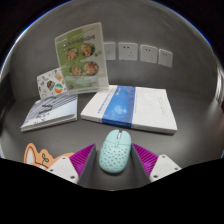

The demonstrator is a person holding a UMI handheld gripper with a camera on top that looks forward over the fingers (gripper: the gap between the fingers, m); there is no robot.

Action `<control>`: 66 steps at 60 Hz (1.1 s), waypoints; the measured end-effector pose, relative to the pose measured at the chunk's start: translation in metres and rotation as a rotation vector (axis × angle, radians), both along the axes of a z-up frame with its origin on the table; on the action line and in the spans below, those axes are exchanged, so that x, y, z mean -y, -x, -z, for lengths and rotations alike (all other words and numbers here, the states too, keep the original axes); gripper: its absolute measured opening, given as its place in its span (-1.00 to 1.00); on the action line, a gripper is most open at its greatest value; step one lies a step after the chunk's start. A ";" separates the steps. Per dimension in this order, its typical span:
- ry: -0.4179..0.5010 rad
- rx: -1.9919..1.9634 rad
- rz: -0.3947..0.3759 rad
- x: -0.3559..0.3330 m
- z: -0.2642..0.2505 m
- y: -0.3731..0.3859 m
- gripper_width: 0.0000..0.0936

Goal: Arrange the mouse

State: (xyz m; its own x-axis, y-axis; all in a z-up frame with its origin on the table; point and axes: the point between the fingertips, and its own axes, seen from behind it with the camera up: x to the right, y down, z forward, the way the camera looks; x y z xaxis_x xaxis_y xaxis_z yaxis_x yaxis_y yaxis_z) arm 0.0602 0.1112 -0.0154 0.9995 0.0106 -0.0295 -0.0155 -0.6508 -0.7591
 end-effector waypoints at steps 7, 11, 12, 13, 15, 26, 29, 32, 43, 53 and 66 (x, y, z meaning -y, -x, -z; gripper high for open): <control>-0.015 0.002 0.003 -0.008 0.000 0.008 0.13; -0.014 -0.003 0.034 -0.010 0.000 0.006 0.02; -0.013 -0.005 0.038 -0.010 0.000 0.006 0.00; -0.012 -0.008 0.042 -0.010 0.000 0.006 -0.03; -0.013 -0.015 0.049 -0.010 -0.002 0.005 -0.08; -0.141 0.002 0.145 0.012 -0.076 0.005 -0.13; -0.203 0.007 0.120 0.023 -0.111 0.030 -0.13; -0.266 0.011 0.095 0.035 -0.141 0.061 -0.13; -0.282 0.059 0.021 0.081 -0.131 0.167 -0.14; -0.107 0.027 0.024 0.107 -0.034 0.194 -0.14; -0.054 0.031 0.049 0.118 -0.004 0.184 -0.12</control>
State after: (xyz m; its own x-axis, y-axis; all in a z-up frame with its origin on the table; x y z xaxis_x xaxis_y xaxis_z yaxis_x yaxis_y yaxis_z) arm -0.1236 -0.0070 -0.0114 0.9993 -0.0379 0.0012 -0.0221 -0.6080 -0.7936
